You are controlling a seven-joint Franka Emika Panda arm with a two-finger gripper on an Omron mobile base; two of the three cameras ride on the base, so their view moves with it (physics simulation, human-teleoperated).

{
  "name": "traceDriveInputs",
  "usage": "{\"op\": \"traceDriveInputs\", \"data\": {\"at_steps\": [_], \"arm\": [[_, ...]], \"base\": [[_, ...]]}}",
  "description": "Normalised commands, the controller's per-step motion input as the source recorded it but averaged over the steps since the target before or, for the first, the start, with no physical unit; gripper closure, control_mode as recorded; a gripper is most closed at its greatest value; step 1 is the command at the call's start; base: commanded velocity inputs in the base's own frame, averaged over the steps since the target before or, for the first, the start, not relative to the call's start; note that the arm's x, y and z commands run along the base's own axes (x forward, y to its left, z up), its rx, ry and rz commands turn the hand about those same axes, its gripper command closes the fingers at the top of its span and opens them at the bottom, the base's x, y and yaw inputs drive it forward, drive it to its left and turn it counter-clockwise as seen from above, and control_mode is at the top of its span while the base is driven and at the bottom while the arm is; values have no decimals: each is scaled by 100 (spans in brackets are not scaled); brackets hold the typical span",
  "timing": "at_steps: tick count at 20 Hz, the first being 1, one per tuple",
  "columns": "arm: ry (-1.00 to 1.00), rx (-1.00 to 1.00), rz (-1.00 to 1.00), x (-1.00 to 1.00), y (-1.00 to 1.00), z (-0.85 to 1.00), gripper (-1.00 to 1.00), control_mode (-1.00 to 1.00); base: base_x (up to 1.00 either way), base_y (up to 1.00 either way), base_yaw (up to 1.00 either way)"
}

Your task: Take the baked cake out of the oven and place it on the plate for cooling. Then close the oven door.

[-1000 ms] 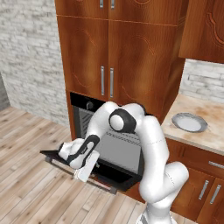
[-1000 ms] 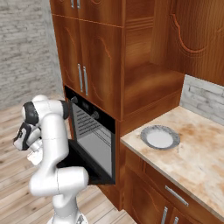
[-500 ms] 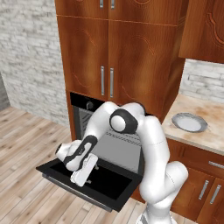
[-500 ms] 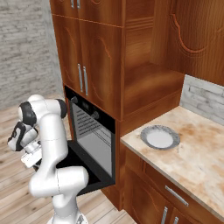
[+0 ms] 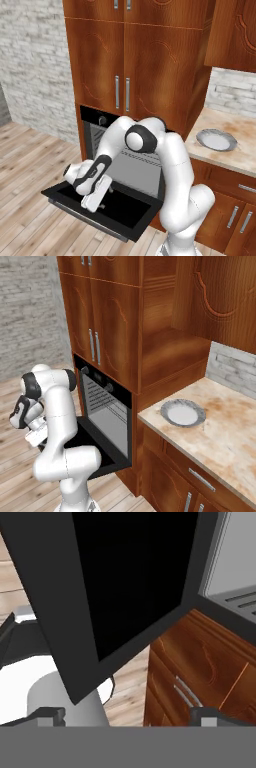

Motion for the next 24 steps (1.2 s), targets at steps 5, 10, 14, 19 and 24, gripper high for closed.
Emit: {"op": "traceDriveInputs", "data": {"at_steps": [5,10,14,19,24], "arm": [[-8,-1,0,18,-5,0,-100,-100],[-12,0,3,26,-14,0,-100,-100],[-10,0,12,28,-22,0,-100,-100],[-21,-2,3,23,-29,-1,-100,-100],[-23,-3,0,22,-26,-3,-100,-100]], "base": [[0,0,0],[0,0,0],[0,0,0],[0,0,0],[0,0,0]]}}
